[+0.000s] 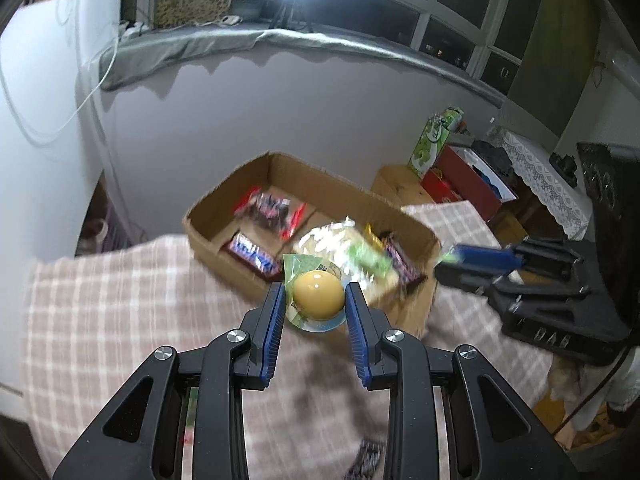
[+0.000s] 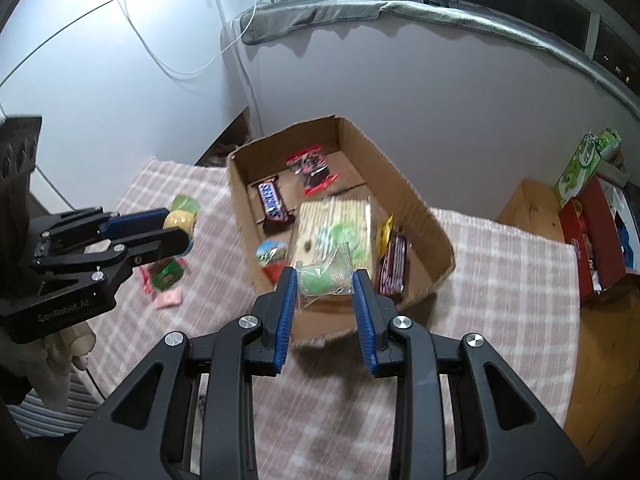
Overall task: Organize snacks
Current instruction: 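Carry the ball candy and green candy over the box with both tools, then open both tools to drop the ball candy and green candy into the box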
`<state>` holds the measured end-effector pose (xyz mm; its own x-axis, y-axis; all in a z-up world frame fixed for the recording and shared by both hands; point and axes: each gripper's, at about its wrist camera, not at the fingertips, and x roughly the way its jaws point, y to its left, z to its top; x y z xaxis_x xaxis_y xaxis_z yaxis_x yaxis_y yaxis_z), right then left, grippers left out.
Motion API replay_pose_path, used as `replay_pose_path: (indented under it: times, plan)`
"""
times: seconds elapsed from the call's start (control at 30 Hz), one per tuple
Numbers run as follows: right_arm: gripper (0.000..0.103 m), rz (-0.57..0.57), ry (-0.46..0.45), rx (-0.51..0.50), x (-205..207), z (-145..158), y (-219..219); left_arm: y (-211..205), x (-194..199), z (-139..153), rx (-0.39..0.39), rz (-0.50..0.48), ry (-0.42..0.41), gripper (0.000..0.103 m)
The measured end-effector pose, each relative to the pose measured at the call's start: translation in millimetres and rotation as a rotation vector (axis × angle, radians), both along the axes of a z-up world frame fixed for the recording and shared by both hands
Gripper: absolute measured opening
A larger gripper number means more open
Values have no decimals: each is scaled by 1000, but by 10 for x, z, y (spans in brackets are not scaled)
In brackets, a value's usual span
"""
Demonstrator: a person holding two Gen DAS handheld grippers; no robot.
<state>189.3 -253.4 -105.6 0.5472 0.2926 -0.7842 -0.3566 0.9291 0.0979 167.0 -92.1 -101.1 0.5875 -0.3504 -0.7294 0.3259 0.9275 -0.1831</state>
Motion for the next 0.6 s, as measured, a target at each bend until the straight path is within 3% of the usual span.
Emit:
replay_pose_path:
  times: [0.33,0.6]
  plan:
    - [30,-20,35,-19,377,-168,11,-178,454,-49,15,-17,2,29]
    - [30,-32,72,-22,535,-277,-31,-198,659,-182,10,-8,52,29]
